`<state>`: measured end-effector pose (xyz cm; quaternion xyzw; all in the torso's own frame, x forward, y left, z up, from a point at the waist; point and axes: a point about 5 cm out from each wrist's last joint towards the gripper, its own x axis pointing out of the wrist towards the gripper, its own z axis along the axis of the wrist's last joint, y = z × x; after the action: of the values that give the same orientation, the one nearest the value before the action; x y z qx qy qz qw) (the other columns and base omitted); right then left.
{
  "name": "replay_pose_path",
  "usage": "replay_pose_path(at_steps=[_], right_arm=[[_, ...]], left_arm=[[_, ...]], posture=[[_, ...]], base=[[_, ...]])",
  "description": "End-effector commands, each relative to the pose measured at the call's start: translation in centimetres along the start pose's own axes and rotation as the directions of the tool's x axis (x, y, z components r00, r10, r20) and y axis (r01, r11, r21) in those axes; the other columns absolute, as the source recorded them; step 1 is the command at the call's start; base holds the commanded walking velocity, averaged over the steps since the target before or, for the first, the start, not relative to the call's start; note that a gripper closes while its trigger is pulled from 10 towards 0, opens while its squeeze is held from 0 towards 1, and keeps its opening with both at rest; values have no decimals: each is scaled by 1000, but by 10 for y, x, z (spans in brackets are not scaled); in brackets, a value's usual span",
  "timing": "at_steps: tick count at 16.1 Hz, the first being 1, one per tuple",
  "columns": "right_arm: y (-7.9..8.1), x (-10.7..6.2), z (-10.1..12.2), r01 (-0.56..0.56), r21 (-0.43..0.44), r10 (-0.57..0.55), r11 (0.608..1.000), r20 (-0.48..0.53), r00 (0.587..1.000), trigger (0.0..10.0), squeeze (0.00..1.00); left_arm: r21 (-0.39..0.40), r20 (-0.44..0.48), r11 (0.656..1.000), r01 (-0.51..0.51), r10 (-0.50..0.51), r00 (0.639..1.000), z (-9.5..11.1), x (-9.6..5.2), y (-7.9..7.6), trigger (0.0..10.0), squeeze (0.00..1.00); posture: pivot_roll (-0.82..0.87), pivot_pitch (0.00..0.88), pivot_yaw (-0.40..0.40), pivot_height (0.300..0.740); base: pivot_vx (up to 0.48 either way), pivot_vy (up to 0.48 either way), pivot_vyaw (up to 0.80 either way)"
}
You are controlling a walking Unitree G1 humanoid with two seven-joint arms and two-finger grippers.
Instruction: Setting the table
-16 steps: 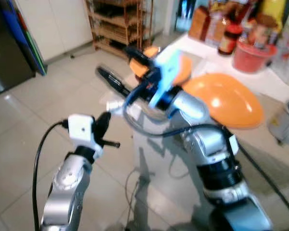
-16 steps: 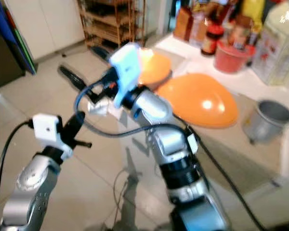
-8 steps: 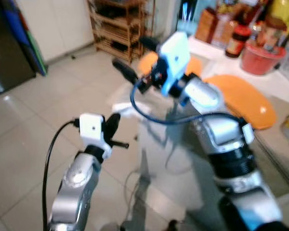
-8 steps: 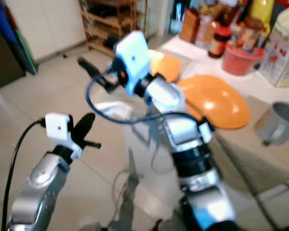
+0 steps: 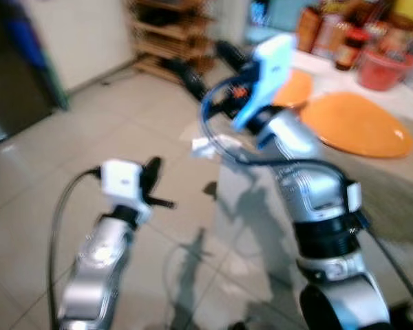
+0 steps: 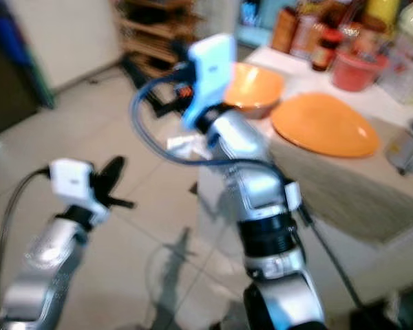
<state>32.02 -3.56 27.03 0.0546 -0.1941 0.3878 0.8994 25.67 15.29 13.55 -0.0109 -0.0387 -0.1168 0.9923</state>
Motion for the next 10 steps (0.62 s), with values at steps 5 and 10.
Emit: replay_pose_path(at_steps=[5, 10], right_arm=[[9, -2, -8, -14, -22, 13, 1000, -28, 1000, 10000, 0], [13, -2, 0, -123, -64, 122, 990, -21, 992, 10000, 0]], left_arm=[[-12, 32, 999, 37, -36, 999, 5, 3, -9, 10000, 0], [-30, 51, 999, 27, -25, 998, 9, 6, -11, 10000, 0]], posture=[[-25, 60, 8, 740], [-24, 58, 2, 740]], base=[[480, 0, -320], [270, 0, 0]])
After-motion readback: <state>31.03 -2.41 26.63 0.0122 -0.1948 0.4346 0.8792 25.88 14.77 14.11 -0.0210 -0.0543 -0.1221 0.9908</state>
